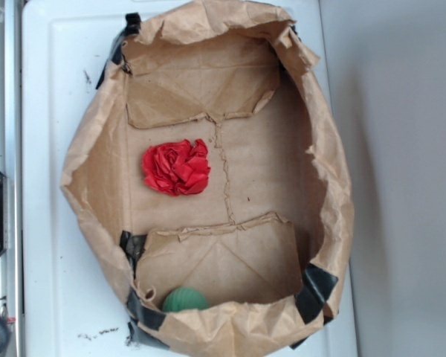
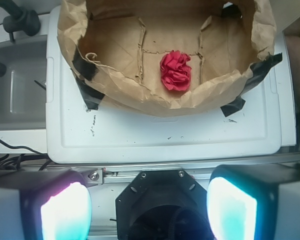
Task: Grab the red paper.
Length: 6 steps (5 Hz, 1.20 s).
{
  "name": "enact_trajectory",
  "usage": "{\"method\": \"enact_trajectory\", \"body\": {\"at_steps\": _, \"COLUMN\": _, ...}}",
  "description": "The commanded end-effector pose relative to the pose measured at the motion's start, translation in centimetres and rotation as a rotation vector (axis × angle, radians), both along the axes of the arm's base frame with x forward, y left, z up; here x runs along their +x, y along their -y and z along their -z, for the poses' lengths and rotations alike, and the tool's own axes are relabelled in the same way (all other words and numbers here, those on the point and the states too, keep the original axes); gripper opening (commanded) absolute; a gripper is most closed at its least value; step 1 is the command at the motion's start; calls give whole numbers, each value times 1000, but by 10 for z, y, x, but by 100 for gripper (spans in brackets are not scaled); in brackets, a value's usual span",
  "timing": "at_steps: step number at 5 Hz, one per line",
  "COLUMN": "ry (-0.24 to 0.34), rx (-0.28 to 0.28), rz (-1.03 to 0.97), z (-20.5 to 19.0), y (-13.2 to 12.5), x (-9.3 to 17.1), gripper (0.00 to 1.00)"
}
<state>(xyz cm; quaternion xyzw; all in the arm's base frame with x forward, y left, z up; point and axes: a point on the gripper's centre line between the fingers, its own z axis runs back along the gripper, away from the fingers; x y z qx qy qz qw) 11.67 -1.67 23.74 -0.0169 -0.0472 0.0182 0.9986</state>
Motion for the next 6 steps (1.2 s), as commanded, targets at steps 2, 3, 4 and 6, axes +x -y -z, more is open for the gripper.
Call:
{"method": "enact_trajectory", "body": {"at_steps": 2, "ry": 13, "rx": 16, "rz": 84, "z": 26, "y": 0, "x": 33, "gripper": 100}}
{"method": "enact_trajectory", "body": {"at_steps": 3, "ry": 22, "rx": 12, "rz": 138, "z": 54, "y": -2, "x": 59, "gripper": 100}}
{"method": "enact_trajectory", "body": {"at_steps": 4, "ry": 13, "rx": 22, "rz": 164, "z": 79, "y": -10, "x": 86, "gripper": 100}}
{"method": "enact_trajectory", "body": {"at_steps": 6, "ry": 3, "rx": -46, "rz": 193, "z": 103, "y": -48, "x": 112, "gripper": 100}}
